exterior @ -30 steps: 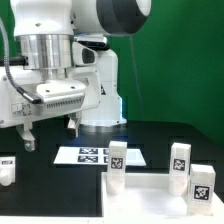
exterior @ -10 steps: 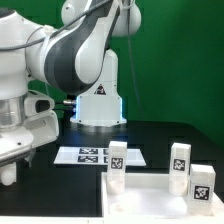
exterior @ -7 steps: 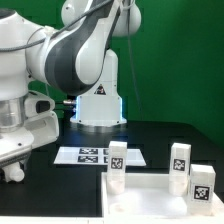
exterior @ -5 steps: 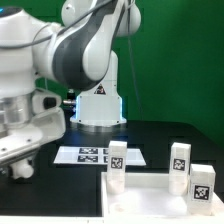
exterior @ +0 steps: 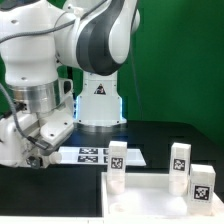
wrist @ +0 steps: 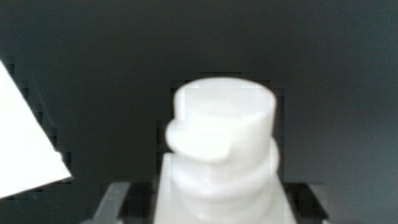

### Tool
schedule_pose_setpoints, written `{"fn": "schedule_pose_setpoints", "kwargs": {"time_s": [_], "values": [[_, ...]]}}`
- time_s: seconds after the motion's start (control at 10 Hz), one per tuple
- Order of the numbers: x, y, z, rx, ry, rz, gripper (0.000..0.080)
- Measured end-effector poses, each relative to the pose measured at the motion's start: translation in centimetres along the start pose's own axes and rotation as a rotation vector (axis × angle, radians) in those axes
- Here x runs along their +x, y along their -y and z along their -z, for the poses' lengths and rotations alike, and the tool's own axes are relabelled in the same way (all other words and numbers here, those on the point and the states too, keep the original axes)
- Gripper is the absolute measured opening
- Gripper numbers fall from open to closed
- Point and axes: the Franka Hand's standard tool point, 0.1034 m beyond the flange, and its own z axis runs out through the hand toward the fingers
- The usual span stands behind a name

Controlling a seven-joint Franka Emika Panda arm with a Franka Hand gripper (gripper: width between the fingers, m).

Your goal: Assemble square table

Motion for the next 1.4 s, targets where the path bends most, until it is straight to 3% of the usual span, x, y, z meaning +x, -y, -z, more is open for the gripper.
{"fn": "schedule_pose_setpoints", "kwargs": {"time_s": [0.2,0.3,0.4,0.9,1.2,1.4], "values": [[-1.0,-0.2,-0.1,0.004,-0.053,0.282,0.0284],[-2.0,-0.1,0.0,0.026,-0.108,0.484,0.0284],[-2.5,-0.3,-0.2,0.027,-0.14,0.634,0.0284],[-2.1,-0.3,-0.3,0.006,-0.15,0.954,0.0284],[-0.1,0.7,1.4,0.106,-0.313,1.482,0.0284],[-0.3,0.4,1.0,0.074,-0.299,1.558,0.0284]]}}
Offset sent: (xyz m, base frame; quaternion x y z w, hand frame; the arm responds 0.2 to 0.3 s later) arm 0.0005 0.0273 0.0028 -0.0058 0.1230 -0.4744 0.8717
